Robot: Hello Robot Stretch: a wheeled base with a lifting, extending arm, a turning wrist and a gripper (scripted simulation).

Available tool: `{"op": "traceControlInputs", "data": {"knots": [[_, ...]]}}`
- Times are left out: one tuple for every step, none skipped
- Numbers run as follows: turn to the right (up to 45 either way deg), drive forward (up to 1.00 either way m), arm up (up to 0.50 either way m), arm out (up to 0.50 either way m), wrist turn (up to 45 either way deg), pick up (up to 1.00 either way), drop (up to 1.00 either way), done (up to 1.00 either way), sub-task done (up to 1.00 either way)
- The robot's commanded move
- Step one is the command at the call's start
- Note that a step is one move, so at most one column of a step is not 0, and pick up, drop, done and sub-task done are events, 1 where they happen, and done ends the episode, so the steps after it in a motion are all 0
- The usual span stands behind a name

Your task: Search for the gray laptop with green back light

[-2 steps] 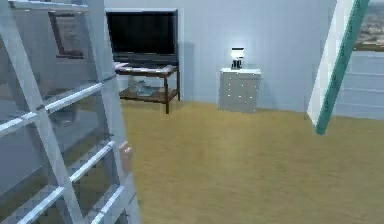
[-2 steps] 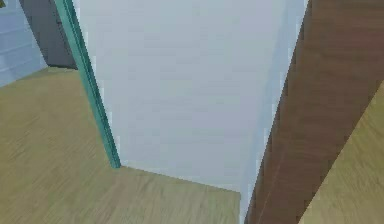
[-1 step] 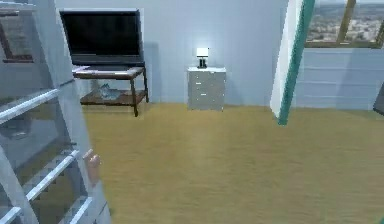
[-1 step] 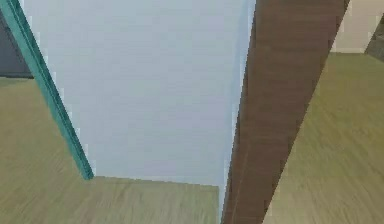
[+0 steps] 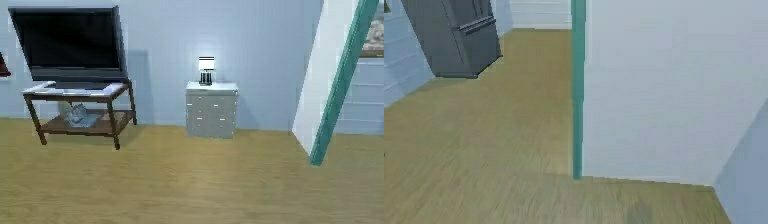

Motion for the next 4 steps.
{"op": "traceControlInputs", "data": {"knots": [[-27.0,0.0,0.0,0.0,0.0,0.0,0.0,0.0,0.0],[0.0,1.0,0.0,0.0,0.0,0.0,0.0,0.0,0.0],[0.0,0.6,0.0,0.0,0.0,0.0,0.0,0.0,0.0],[0.0,0.0,0.0,0.0,0.0,0.0,0.0,1.0,0.0]]}}
